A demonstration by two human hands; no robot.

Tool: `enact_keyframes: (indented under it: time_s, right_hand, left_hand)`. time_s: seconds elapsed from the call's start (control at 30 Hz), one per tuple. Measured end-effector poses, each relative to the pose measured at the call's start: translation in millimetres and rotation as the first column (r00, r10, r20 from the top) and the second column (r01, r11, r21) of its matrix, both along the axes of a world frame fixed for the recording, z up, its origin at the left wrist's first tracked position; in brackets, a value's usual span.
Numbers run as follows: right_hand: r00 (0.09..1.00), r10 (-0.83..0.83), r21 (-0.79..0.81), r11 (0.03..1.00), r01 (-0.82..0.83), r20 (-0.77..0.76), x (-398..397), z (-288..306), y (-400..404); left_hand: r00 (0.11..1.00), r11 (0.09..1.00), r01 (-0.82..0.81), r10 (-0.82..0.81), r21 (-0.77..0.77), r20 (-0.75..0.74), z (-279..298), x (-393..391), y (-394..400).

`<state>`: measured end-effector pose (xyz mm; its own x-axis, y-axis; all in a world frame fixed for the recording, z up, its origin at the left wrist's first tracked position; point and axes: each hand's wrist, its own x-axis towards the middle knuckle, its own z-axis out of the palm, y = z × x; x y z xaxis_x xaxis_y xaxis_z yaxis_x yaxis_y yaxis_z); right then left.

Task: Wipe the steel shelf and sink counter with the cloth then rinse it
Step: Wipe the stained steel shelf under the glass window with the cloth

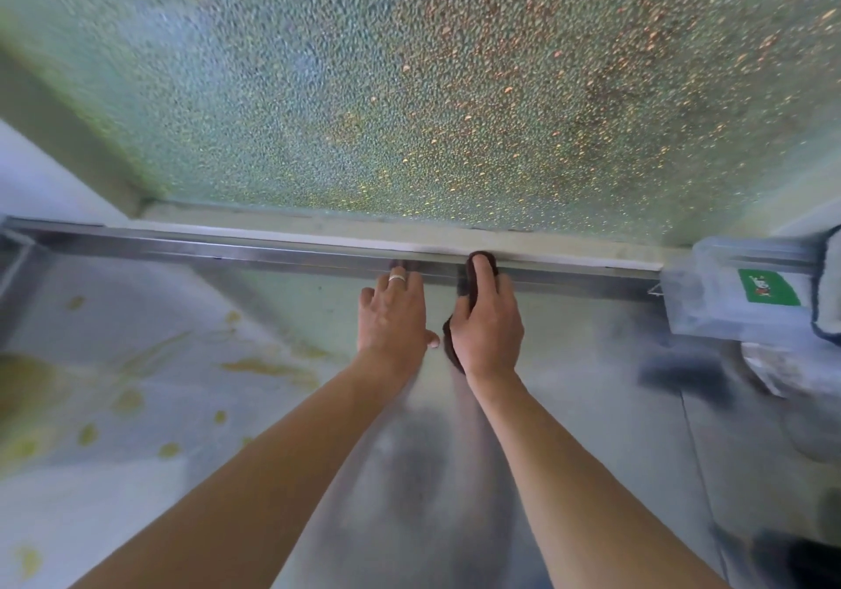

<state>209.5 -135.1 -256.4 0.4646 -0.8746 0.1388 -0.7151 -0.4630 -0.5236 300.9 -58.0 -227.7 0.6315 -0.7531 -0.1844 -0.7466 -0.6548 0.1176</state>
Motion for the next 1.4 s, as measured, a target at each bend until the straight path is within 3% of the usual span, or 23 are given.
enact_keyframes:
  time_s: [0.27,0.33,0.53,0.7,0.87,1.0,1.13,1.4]
  right_hand:
    - [0.981,0.195,0.069,0.979,-0.193,-0.012,73.3,6.7,57.2]
    - [0.987,0.163,0.087,0.983,-0.163,0.005,84.3,8.0,65.8]
    - [0.982,0.182,-0.036,0.982,-0.184,-0.059,61.3,8.9,47.0]
    - [0.991,0.047,-0.073,0.996,-0.057,-0.124,17.4,7.7,11.8]
    - [0.967,-0.221,-0.080,0.974,0.213,-0.124,-26.6,7.2,-21.1]
    - [0.959,-0.277,0.016,0.960,0.278,-0.059,-6.9,7.7,-7.3]
    - [0.980,-0.198,0.039,0.979,0.198,-0.017,31.5,6.7,29.1]
    - [0.999,0.046,0.012,0.999,-0.046,-0.009,92.1,2.9,81.2]
  left_hand:
    - [0.991,0.998,-0.020,0.029,-0.067,0.130,2.8,35.3,39.3]
    - [0.989,0.997,-0.047,0.055,-0.064,0.135,3.4,48.2,50.0]
    - [0.996,0.998,-0.042,0.038,0.052,0.075,4.2,51.5,50.7]
    - [0.999,1.000,-0.010,0.009,0.020,0.051,-2.4,37.4,45.3]
    - [1.000,1.000,0.022,-0.023,0.020,0.018,-8.2,37.7,54.6]
    - [0.999,0.998,0.051,-0.050,0.035,-0.013,-7.7,43.2,57.0]
    - [0.999,0.999,0.050,-0.050,-0.017,-0.003,-13.1,47.7,62.6]
    - [0.983,0.987,-0.088,0.108,-0.131,0.147,-23.1,79.8,95.6]
